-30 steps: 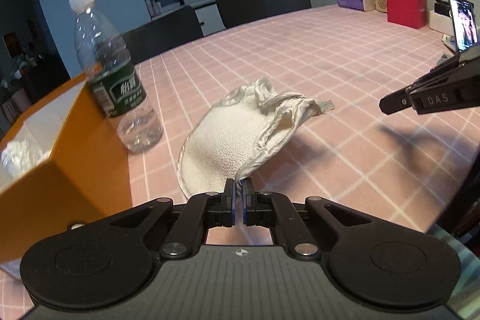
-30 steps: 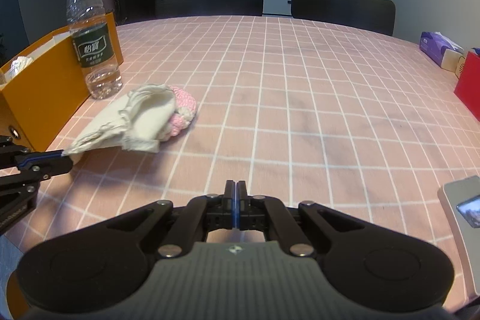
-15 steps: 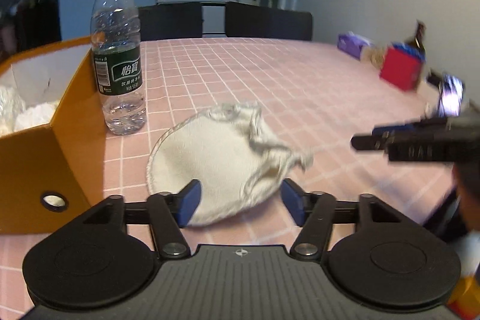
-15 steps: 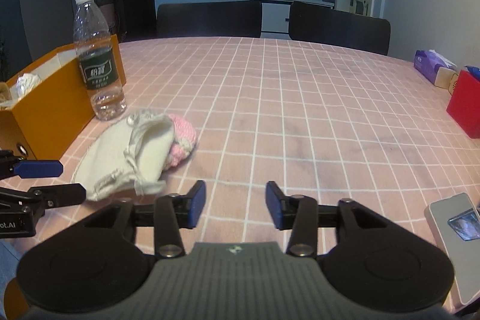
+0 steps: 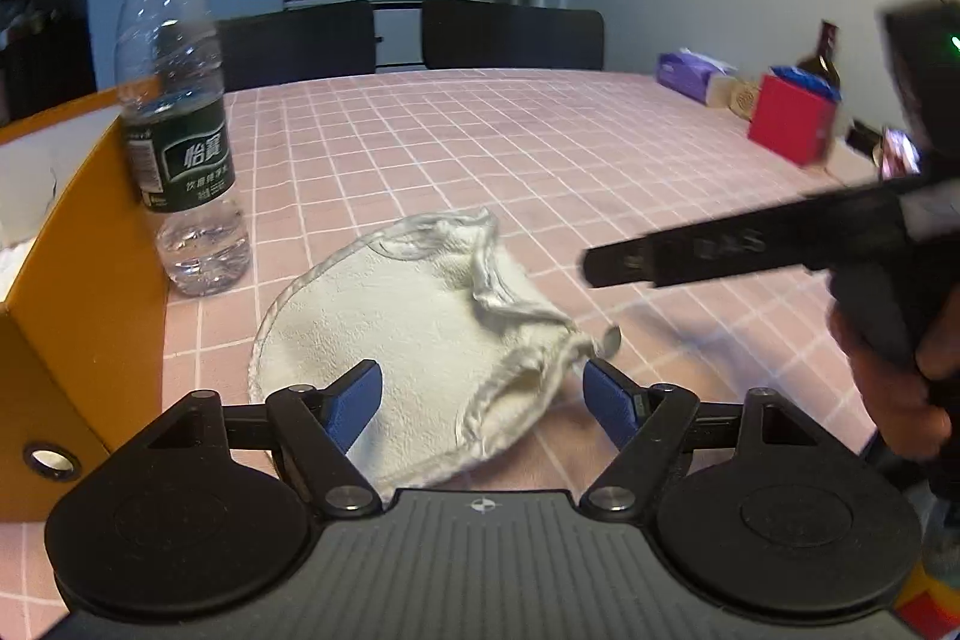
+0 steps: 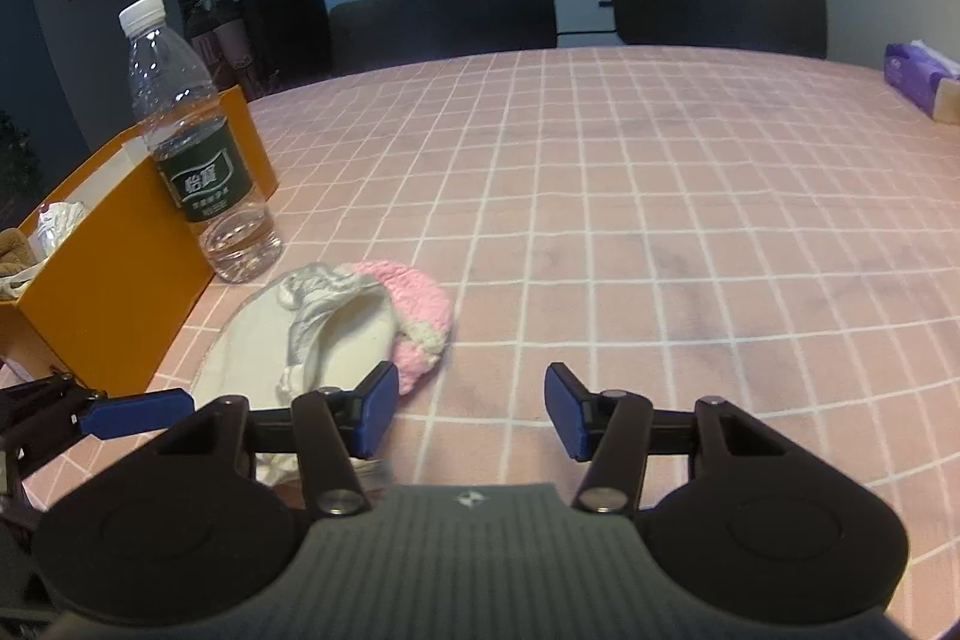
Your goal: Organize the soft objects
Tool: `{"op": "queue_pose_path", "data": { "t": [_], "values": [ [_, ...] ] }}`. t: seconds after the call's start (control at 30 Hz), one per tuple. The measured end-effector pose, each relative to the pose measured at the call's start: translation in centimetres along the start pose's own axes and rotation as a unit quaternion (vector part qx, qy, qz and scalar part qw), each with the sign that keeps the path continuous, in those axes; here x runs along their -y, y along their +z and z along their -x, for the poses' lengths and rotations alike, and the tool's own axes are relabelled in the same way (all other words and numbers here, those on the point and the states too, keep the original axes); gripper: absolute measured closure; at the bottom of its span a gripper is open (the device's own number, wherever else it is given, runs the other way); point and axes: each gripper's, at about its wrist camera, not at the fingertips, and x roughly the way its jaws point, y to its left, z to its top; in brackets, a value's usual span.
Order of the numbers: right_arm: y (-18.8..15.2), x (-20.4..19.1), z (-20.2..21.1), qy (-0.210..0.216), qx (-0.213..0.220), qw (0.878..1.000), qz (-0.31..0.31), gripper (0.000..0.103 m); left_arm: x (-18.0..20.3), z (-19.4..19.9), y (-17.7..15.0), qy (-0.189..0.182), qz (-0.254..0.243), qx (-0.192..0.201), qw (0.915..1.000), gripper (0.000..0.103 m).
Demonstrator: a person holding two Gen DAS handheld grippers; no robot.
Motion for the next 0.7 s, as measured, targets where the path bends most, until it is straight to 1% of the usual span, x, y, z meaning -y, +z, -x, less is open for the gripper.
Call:
{"op": "queue_pose_path", "data": {
  "t": [0.1,0.23,0.3,0.33,0.37,0.4,0.47,0.5,0.53,0.57,0.63,0.7],
  "values": [
    [-0.4,-0.8,-0.7,0.012,-0.011,1.0,0.006,0.049,0.7,-0.7,-0.5,0.016,-0.041,-0.02,0.9988,0.011],
    [-0.8,-1.3,-0.9,0.028,-0.016,0.999,0.007,0.049,2.4,-2.1,-1.2,0.064,-0.111,-0.03,0.9912,0.012],
    [-1.0,-1.3,-0.8,0.031,-0.018,0.999,0.007,0.049,2.8,-2.8,-1.5,0.09,-0.135,-0.032,0.9862,0.018],
    [-1.0,-1.2,-0.8,0.031,-0.019,0.999,0.008,0.049,3.0,-2.9,-1.6,0.096,-0.142,-0.028,0.9848,0.02],
    [-1.0,-1.2,-0.8,0.031,-0.019,0.999,0.009,0.049,3.0,-2.9,-1.7,0.097,-0.144,-0.027,0.9845,0.029],
    [-1.0,-1.2,-0.7,0.031,-0.02,0.999,0.01,0.049,3.0,-2.9,-1.7,0.092,-0.141,-0.026,0.9853,0.036],
    [-1.0,-1.0,-0.7,0.03,-0.02,0.999,0.01,0.049,2.8,-2.9,-1.7,0.08,-0.135,-0.029,0.9872,0.071],
    [-1.0,-1.0,-0.6,0.03,-0.02,0.999,0.011,0.049,2.6,-3.0,-1.7,0.077,-0.131,-0.031,0.9879,0.079],
    [-1.0,-1.0,-0.6,0.031,-0.019,0.999,0.012,0.049,2.5,-2.9,-1.8,0.076,-0.127,-0.032,0.9885,0.089],
    [-1.0,-1.0,-0.6,0.03,-0.017,0.999,0.014,0.049,2.3,-2.7,-1.8,0.076,-0.123,-0.027,0.989,0.096],
    [-0.9,-1.1,-0.4,0.025,-0.012,0.999,0.023,0.049,2.0,-1.9,-1.5,0.081,-0.114,-0.013,0.99,0.098],
    [-0.7,-1.3,-0.3,0.019,-0.007,0.999,0.032,0.049,1.4,-0.9,-0.9,0.093,-0.097,0.004,0.9909,0.098]
  ]
}}
